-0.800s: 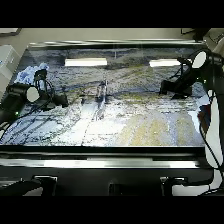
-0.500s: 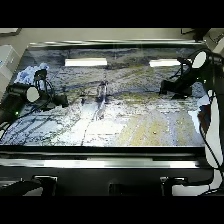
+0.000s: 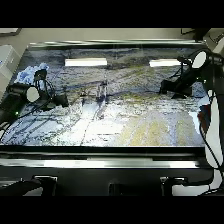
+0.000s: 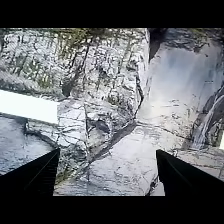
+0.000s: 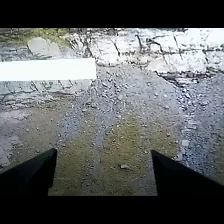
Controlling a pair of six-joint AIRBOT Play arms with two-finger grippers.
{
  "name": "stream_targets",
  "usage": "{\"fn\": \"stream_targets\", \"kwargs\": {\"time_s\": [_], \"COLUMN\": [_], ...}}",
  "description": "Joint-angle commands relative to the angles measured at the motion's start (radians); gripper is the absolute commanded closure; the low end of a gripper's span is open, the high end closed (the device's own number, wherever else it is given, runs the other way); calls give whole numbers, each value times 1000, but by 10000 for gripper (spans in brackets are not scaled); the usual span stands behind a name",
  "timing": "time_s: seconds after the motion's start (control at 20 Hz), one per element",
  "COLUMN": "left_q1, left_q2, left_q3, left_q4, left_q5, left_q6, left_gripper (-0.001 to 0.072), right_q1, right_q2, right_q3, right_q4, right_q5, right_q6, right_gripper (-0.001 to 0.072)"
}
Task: Fold the clothes and pants, and hang the long-sleeved shirts on hangers.
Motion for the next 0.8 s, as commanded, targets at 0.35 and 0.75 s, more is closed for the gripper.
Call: {"fn": "stream_targets", "kwargs": {"time_s": [0.35, 0.75], "left_q1": [23, 649], "left_q2": [-31, -463], "left_q3": [2, 541], "left_q4": [29, -460], "left_q5": [681, 245], "left_q6": [-37, -130], "left_gripper": [-4, -7], "right_q1": [1, 1], "right_q2": [-1, -2], "right_q3": [0, -1], "right_q4": [-2, -1], "right_q5": [-356, -348], "right_q6": [5, -69], "right_gripper": [23, 17]}}
